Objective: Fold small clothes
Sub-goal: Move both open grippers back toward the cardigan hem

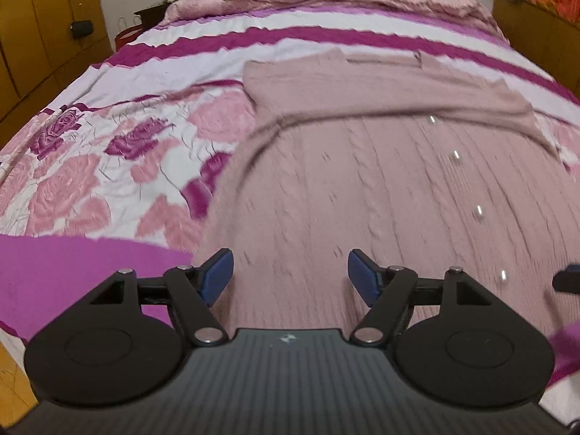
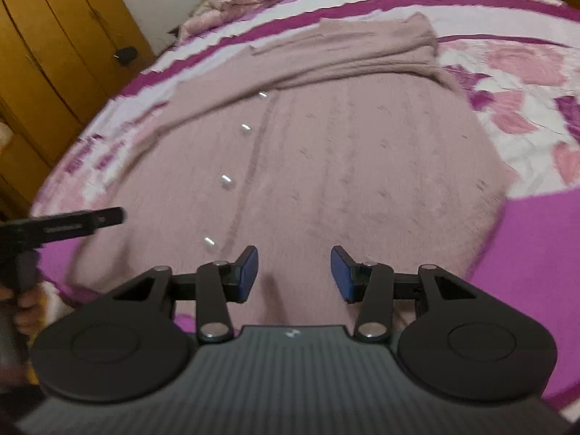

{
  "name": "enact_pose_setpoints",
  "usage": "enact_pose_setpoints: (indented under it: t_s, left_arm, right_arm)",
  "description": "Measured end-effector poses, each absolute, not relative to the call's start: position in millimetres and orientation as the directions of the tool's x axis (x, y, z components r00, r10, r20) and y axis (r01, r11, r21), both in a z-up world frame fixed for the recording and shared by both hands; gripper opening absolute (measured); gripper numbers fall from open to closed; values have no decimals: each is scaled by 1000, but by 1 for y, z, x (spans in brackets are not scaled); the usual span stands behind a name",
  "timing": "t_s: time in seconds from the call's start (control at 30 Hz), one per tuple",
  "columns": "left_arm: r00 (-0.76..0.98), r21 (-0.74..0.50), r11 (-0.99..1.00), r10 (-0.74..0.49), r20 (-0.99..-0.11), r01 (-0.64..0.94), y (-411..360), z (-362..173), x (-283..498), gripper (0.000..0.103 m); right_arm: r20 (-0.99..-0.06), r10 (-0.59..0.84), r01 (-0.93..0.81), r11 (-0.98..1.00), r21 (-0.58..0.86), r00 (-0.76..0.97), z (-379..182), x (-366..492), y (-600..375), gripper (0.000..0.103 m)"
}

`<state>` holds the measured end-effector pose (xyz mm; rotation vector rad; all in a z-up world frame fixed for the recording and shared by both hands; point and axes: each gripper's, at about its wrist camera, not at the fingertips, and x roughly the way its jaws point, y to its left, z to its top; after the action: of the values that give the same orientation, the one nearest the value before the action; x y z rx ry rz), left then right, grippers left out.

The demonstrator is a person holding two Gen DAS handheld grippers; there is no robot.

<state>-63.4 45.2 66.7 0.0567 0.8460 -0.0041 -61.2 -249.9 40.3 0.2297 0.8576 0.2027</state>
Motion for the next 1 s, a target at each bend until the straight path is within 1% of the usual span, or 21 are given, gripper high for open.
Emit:
enact_pose_setpoints:
  t_s: [0.13,0.27,0.47,0.6,0.67,0.7,0.73,0.83,1.0]
  left_arm:
    - [661,55,998,17,-750,37,40,63,-76,76]
    - [664,60,998,21,-748,36,41,63,-86,76]
    - [666,65,997,16,-746,49,42,62,-101,76]
    - [661,73,993,-7,-750,93,40,63,-110,77]
    - [653,67,988,-42,-756,142,38,64,-115,80]
    - [645,64,984,-60,-762,167,37,64,-117,81]
    - [638,67,980,-70,-767,187,35,63,-120,82]
    - [629,105,969,-63,-775,226,30,59,-126,82]
    - [616,184,939,-36,-787,290,24,50,-133,84]
  right_arm:
    - [-714,139,-9,983,182,686,45,-74,-257,47]
    - [-699,28,79,990,119,714,52,-89,-271,47]
    - [-696,15,100,987,125,718,53,-108,-291,47]
    - [-696,61,-4,997,83,716,60,-115,-284,47]
    - [-700,70,-71,997,29,711,63,-117,-276,53]
    - [-701,74,-98,995,6,709,64,-117,-272,59]
    - [-700,77,-127,992,-19,710,64,-117,-268,63]
    - [-716,79,-187,980,-73,694,62,-116,-259,64]
    - [-748,95,-272,955,-118,656,52,-115,-244,64]
